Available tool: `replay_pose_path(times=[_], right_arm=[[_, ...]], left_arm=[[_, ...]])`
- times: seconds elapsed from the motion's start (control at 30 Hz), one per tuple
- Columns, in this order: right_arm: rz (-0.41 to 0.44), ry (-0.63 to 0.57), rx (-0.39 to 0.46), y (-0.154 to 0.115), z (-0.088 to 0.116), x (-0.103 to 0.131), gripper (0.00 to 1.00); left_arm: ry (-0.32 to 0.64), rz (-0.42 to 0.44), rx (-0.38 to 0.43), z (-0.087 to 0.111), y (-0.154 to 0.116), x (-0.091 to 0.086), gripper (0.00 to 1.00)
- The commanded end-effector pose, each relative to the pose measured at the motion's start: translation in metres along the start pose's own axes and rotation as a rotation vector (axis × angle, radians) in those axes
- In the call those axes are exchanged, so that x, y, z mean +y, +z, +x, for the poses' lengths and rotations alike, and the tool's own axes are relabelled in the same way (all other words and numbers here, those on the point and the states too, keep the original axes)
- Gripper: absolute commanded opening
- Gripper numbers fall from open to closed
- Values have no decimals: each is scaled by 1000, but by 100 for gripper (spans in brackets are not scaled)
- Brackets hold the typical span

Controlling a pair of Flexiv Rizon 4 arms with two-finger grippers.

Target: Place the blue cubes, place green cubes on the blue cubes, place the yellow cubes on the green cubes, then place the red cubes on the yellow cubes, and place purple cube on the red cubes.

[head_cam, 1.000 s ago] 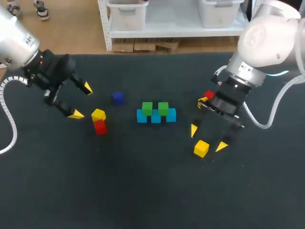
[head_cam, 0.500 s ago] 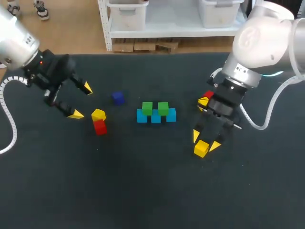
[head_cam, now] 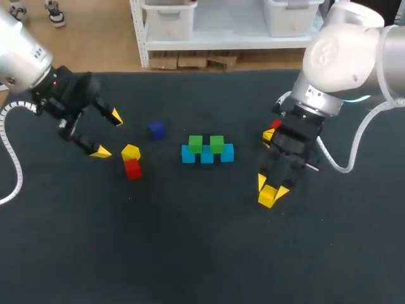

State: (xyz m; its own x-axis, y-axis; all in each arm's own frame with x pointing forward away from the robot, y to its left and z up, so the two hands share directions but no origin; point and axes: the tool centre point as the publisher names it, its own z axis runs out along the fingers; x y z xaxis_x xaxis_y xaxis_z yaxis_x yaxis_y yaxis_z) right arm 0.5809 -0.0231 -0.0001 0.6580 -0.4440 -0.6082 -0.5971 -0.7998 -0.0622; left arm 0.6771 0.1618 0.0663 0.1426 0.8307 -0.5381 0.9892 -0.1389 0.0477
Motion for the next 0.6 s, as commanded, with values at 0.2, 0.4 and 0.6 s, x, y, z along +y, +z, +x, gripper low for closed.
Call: replay_pose_path(times=[0.2, 0.4, 0.6], right_arm=[[166, 238, 93, -38, -21, -16, 0], [390, 488, 80, -67, -29, -41, 0], [545, 651, 68, -84, -31, -69, 0]], left_arm=[[4, -3, -4, 1, 0, -1, 100], [4, -3, -4, 1, 0, -1, 100], [4, -3, -4, 1, 0, -1, 100]])
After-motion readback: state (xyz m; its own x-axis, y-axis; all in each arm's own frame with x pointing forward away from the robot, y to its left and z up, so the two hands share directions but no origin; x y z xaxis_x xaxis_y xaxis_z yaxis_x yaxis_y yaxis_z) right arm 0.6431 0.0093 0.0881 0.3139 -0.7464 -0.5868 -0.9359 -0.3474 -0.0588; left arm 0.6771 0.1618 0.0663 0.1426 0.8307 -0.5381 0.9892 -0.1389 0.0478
